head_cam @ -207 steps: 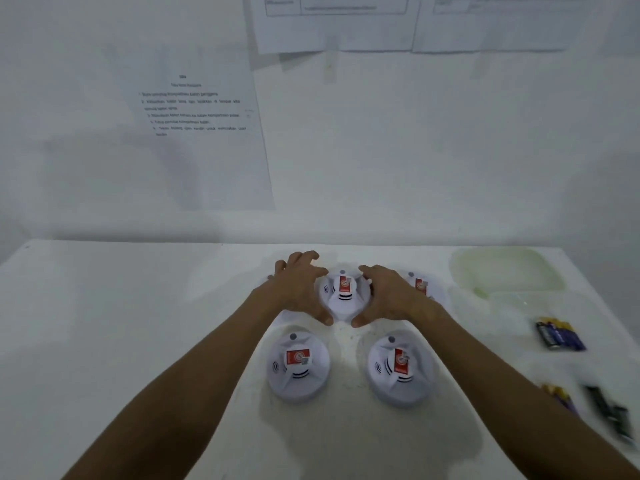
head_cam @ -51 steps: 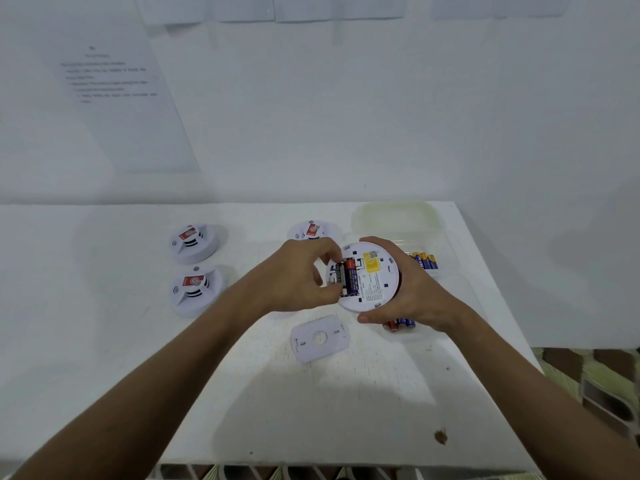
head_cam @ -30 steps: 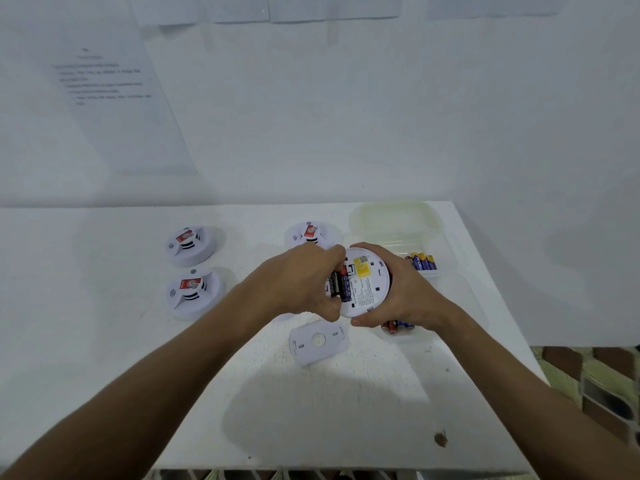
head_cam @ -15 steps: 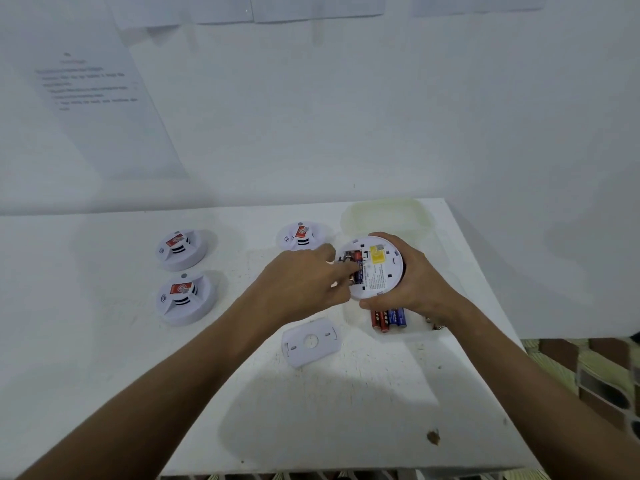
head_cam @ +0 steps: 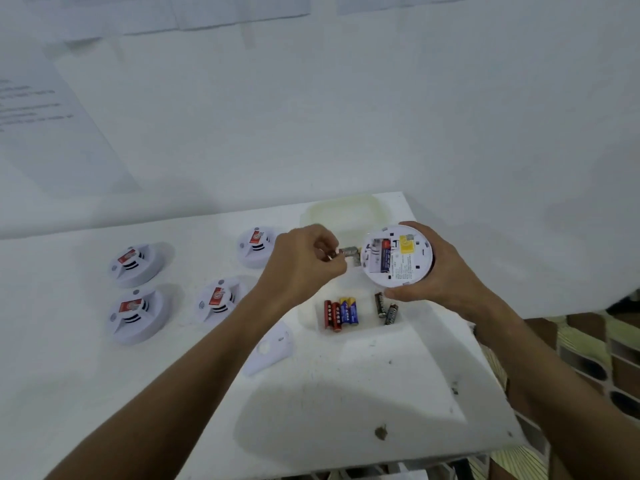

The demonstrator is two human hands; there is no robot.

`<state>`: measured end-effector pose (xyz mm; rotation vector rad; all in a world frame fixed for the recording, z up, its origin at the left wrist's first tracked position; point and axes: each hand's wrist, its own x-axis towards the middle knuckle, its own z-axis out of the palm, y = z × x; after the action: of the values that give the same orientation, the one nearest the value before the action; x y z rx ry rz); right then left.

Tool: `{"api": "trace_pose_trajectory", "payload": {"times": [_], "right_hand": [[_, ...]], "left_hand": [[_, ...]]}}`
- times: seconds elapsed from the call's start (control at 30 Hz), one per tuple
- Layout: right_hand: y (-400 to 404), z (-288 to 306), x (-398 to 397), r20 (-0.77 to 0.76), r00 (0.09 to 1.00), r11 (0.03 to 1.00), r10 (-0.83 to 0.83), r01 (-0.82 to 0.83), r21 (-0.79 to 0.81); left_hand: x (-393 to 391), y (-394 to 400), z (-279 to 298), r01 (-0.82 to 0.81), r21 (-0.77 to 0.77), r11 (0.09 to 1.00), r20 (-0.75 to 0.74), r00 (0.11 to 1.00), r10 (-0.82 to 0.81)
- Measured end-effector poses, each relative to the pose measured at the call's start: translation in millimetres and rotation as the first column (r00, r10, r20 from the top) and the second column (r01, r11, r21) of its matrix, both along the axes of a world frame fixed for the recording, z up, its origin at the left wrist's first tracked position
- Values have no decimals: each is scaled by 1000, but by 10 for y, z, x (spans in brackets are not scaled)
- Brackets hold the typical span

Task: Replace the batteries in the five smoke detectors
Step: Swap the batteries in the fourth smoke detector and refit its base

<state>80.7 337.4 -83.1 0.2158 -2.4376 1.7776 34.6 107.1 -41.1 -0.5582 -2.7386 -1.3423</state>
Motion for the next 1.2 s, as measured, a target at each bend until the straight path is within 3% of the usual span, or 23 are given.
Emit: {"api": "trace_pose_trajectory", "payload": {"times": [0.13,0.23,0.37,0.63,0.73,0.87,0.93,1.0,1.2], "right_hand": [[331,-26,77,-4,1000,999,-26,26,29],[477,-49,100,10,1000,1000,-1,1,26],[566,-98,124,34,998,999,47,-48,9],[595,-143,125,74,993,996,92,-92,2],[581,-152,133,73,990,993,119,-119,-12],[549,-108,123,66,986,988,154,-154,-18],[525,-84,105,59,983,985,174,-173,-16],[487,-70,91,53,981,983,185,-184,-27],[395,-120,31,24,984,984,177,-177,-29]], "left_hand": [[-15,195,-201,179,-291,940,126,981,-147],[7,346,-346,261,-403,877,155,964,-216],[-20,489,-506,179,-510,841,193,977,-91],[6,560,-663,101,-652,752,133,991,-17],[52,535,-594,41,-636,771,71,997,5],[174,582,-261,2,-375,927,-86,996,-37],[208,634,-103,116,-241,963,-12,992,-123],[210,665,-33,210,-206,956,82,977,-197],[157,613,-47,226,-200,953,130,971,-203]]}}
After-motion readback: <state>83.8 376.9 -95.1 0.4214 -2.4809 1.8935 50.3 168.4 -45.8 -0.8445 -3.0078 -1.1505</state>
